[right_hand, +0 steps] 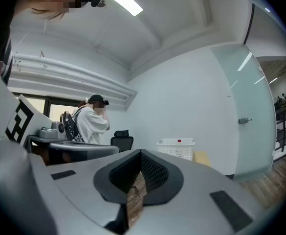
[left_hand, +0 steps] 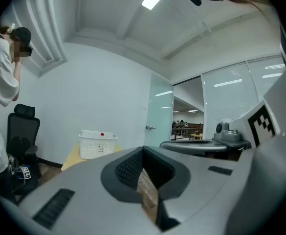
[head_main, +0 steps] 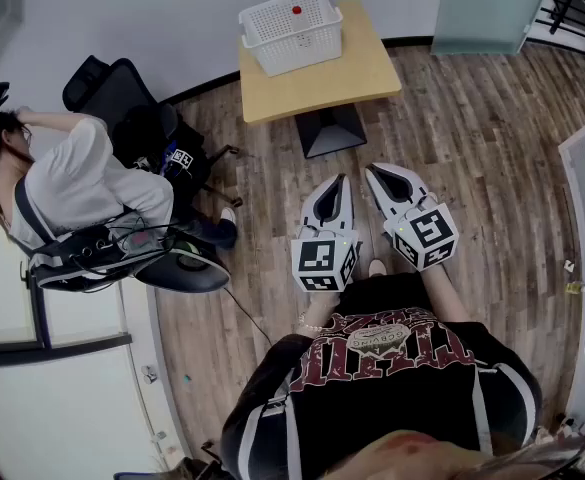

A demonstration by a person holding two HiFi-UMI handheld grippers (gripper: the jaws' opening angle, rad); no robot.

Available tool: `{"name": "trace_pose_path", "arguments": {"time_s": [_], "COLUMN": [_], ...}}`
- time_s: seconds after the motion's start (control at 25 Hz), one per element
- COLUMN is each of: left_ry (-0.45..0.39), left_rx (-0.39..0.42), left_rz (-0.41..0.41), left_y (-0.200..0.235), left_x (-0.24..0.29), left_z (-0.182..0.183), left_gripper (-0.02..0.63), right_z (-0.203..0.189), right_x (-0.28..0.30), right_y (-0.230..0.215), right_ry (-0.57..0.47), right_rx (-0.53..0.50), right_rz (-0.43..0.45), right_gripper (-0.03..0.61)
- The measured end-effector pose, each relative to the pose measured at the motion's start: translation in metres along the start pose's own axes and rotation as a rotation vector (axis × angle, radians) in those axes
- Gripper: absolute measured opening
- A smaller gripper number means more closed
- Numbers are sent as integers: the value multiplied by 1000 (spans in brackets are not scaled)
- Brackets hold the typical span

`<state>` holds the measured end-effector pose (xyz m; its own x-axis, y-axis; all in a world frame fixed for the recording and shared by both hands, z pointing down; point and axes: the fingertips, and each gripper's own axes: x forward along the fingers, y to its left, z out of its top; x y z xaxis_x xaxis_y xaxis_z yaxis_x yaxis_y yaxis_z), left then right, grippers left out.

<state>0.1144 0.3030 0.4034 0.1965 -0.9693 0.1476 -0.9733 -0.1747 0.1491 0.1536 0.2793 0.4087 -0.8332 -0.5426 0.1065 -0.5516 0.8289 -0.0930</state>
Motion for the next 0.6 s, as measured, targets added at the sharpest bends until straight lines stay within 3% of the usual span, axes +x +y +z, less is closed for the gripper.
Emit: {"name": "trace_pose_path", "arguments": {"time_s": [0.6], "left_ry": [-10], "left_rx": [2], "left_rz": [11], "left_y": [-23], "left_x": [16], "left_z": [-1], "left_gripper": [32], "right_z": [1], "right_x": [-16], "right_y": [-23], "right_ry": [-11], "right_rx": [-11], "right_rz": [14], "right_gripper": [17]}}
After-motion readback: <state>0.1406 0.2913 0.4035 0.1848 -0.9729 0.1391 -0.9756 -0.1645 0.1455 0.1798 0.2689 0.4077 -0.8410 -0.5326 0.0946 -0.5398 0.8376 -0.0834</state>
